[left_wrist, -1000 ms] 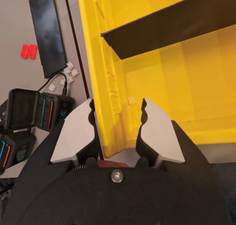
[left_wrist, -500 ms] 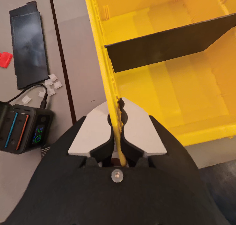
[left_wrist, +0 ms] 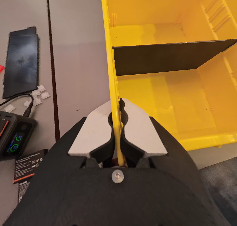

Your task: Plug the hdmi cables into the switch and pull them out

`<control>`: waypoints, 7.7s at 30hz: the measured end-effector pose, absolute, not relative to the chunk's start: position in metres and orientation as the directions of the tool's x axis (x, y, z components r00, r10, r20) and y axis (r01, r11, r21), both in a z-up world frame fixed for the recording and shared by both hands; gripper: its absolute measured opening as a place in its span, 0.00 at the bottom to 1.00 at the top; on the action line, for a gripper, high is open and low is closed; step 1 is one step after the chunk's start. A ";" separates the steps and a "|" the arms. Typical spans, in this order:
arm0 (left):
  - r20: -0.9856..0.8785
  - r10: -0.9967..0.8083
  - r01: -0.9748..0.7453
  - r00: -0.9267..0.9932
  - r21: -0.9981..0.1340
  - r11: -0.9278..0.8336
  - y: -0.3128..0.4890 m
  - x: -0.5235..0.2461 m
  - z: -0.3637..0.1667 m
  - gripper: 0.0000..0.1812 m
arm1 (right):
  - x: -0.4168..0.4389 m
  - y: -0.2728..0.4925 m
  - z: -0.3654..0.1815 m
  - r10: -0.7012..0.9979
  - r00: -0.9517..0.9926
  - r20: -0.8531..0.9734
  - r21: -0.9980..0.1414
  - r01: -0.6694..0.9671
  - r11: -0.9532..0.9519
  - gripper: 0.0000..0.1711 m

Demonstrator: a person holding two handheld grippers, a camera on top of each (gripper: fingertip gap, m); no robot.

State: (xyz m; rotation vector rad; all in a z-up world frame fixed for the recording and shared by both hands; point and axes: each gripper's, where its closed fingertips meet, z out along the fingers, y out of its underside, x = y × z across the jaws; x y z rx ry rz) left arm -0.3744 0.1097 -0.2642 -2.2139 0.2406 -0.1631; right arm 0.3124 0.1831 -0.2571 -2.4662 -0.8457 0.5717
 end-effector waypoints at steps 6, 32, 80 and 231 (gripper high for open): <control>0.047 -0.168 -0.047 0.985 -0.856 -0.514 0.088 -0.385 -0.232 0.01 | 0.230 0.186 -0.256 0.718 0.658 -0.228 -0.591 0.493 -0.639 0.13; 0.000 -0.179 -0.060 0.984 -0.942 -0.329 0.048 -0.315 -0.088 0.01 | -0.012 0.132 -0.147 0.886 0.267 -0.379 -0.890 0.156 -0.428 0.48; -0.364 -0.243 -0.435 0.899 -0.802 -0.409 0.112 -0.164 -0.174 0.25 | 0.374 0.109 -0.251 0.476 0.872 -0.114 -0.672 0.285 -0.683 0.13; -0.775 -0.509 -0.882 0.376 -0.467 0.060 0.103 -0.199 -0.135 0.23 | 0.018 0.120 -0.134 0.832 0.173 0.526 -0.810 0.402 0.428 0.06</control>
